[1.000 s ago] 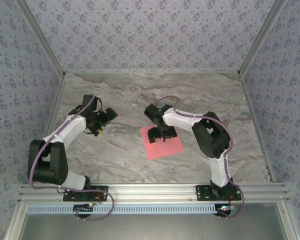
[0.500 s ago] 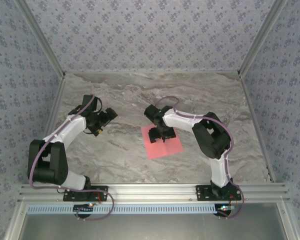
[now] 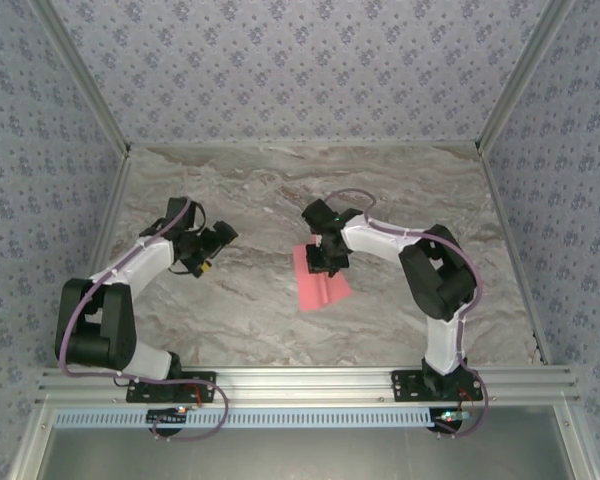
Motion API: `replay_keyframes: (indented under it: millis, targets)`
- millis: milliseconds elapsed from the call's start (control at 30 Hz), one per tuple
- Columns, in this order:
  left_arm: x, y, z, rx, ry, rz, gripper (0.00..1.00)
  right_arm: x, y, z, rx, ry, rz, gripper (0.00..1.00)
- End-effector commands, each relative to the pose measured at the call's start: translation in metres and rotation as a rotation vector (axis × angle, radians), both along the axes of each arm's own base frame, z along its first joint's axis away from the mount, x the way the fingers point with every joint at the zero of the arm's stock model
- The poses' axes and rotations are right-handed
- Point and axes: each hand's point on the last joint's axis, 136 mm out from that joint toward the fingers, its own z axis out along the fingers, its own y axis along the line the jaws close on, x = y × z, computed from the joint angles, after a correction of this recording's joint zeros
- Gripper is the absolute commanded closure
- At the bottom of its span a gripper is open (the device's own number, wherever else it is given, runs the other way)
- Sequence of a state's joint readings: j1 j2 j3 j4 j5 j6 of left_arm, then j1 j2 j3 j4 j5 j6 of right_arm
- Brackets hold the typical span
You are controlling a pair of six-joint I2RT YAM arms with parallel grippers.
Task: Fold a paper plane with a square sheet of paper (pick it up from the middle)
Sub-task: First fold in half a square sheet of paper at the center of the table.
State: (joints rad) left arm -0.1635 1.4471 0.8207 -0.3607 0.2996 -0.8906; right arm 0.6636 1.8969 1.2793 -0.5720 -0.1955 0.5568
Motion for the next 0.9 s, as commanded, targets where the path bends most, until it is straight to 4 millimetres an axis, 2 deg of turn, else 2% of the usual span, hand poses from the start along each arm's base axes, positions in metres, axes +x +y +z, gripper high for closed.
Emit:
replay_keyframes:
  millis: [0, 100, 200, 333, 433, 533, 633, 733, 767, 867]
  targets:
    - [0.008, -0.019, 0.022, -0.123, -0.099, -0.030, 0.03, 0.020, 0.052, 0.069, 0.443, -0.035, 0.003, 0.80]
    - [0.009, -0.033, 0.031, -0.193, -0.156, -0.078, 0.03, 0.034, 0.066, 0.095, 0.669, -0.006, -0.010, 0.80]
    - [0.011, -0.044, 0.041, -0.261, -0.216, -0.114, 0.03, 0.043, 0.069, 0.098, 0.760, 0.033, -0.022, 0.79]
    - [0.011, -0.063, 0.050, -0.344, -0.270, -0.169, 0.03, 0.044, 0.056, 0.066, 0.697, 0.082, -0.045, 0.75]
    - [0.009, -0.079, 0.047, -0.360, -0.269, -0.214, 0.03, 0.041, 0.039, 0.038, 0.581, 0.104, -0.060, 0.70]
    - [0.009, -0.093, 0.042, -0.376, -0.259, -0.247, 0.03, 0.042, 0.020, 0.018, 0.447, 0.088, -0.072, 0.65]
    - [0.008, -0.113, 0.038, -0.420, -0.249, -0.291, 0.04, 0.043, 0.010, 0.011, 0.429, 0.100, -0.098, 0.63]
    - [0.006, -0.133, 0.037, -0.460, -0.247, -0.343, 0.07, 0.050, 0.009, 0.020, 0.497, 0.084, -0.099, 0.61]
    - [0.006, -0.139, 0.037, -0.472, -0.250, -0.359, 0.08, 0.044, 0.005, 0.013, 0.502, 0.110, -0.117, 0.60]
    - [0.004, -0.156, 0.034, -0.500, -0.244, -0.401, 0.12, 0.045, 0.003, 0.018, 0.552, 0.115, -0.131, 0.57]
